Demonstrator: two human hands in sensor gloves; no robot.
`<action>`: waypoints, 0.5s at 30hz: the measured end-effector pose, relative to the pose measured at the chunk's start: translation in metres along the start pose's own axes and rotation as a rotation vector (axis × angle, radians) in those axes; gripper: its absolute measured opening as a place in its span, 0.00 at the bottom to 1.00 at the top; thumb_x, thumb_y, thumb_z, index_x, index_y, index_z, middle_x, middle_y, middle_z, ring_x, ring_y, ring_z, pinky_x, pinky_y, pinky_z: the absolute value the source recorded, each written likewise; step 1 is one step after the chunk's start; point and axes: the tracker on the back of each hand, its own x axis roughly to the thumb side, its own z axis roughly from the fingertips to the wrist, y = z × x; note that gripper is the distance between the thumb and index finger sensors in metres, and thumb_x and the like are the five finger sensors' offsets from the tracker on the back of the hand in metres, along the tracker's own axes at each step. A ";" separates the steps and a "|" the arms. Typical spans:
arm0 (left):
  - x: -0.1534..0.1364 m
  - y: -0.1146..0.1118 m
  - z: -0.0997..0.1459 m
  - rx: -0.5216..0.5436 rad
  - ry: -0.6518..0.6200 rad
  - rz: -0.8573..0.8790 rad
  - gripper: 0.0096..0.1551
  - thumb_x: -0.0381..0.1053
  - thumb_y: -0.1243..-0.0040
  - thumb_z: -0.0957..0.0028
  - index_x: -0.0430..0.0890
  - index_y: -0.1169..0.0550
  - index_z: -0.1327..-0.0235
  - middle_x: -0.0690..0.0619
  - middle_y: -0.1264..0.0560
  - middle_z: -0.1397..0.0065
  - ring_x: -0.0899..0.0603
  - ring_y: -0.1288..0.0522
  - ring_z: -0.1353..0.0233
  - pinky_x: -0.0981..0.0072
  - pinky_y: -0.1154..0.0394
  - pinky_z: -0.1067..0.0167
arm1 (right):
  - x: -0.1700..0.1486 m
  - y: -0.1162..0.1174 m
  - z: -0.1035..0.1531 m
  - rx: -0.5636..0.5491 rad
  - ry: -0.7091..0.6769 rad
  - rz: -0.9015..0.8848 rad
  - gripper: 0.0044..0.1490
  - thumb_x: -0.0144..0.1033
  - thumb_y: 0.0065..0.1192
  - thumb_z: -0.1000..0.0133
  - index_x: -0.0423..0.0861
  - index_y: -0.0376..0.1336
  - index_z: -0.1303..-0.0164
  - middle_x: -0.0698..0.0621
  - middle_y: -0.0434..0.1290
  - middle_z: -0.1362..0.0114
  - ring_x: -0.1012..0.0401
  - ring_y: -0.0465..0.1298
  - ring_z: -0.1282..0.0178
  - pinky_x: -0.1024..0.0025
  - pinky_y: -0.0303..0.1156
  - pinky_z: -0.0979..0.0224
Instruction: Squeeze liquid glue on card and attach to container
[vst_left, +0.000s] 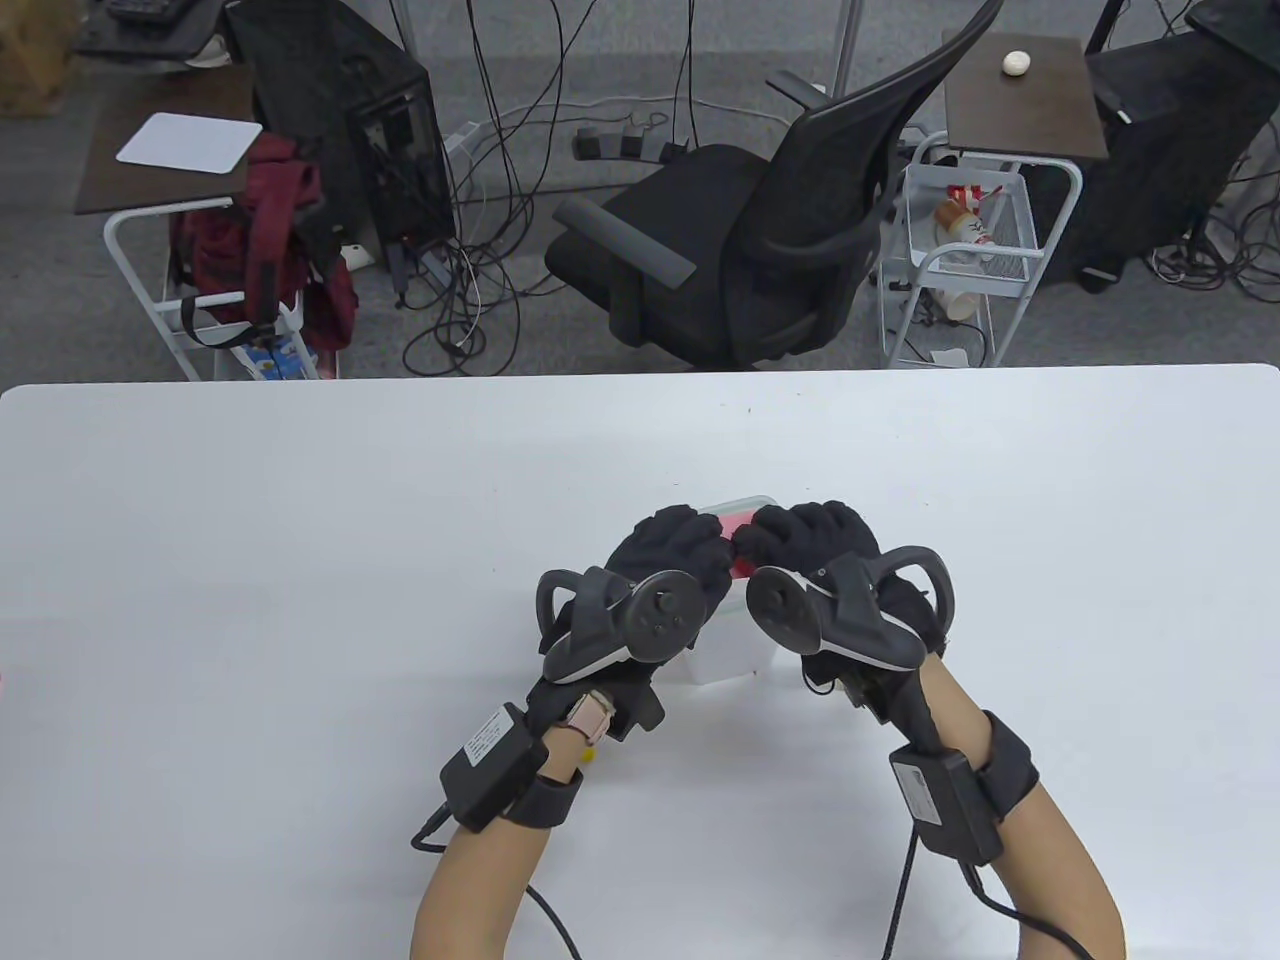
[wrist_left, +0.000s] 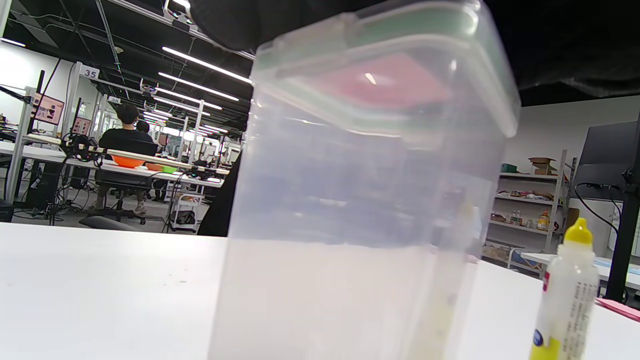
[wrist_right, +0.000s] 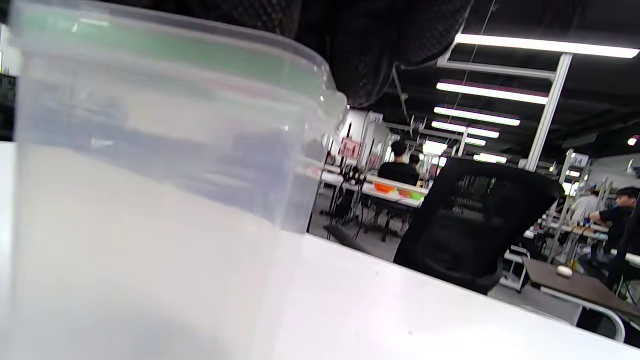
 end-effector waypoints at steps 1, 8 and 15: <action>0.000 0.000 0.000 0.000 -0.001 -0.007 0.22 0.59 0.50 0.42 0.57 0.26 0.36 0.59 0.29 0.21 0.46 0.33 0.16 0.55 0.35 0.19 | 0.001 -0.001 0.001 0.019 -0.002 0.031 0.25 0.37 0.53 0.39 0.59 0.62 0.31 0.60 0.68 0.21 0.56 0.71 0.23 0.53 0.64 0.15; 0.000 -0.001 0.000 0.002 0.000 -0.001 0.22 0.59 0.50 0.42 0.57 0.26 0.36 0.59 0.29 0.21 0.46 0.34 0.16 0.54 0.35 0.19 | -0.004 -0.010 0.020 0.022 -0.075 0.007 0.23 0.37 0.54 0.40 0.60 0.64 0.34 0.61 0.69 0.23 0.57 0.73 0.25 0.54 0.66 0.16; 0.000 -0.001 0.000 0.000 0.002 0.002 0.22 0.59 0.50 0.42 0.57 0.26 0.36 0.59 0.29 0.21 0.46 0.34 0.16 0.55 0.35 0.19 | -0.008 -0.018 0.032 0.065 -0.098 0.016 0.24 0.38 0.53 0.40 0.61 0.63 0.33 0.62 0.69 0.22 0.58 0.73 0.25 0.55 0.65 0.15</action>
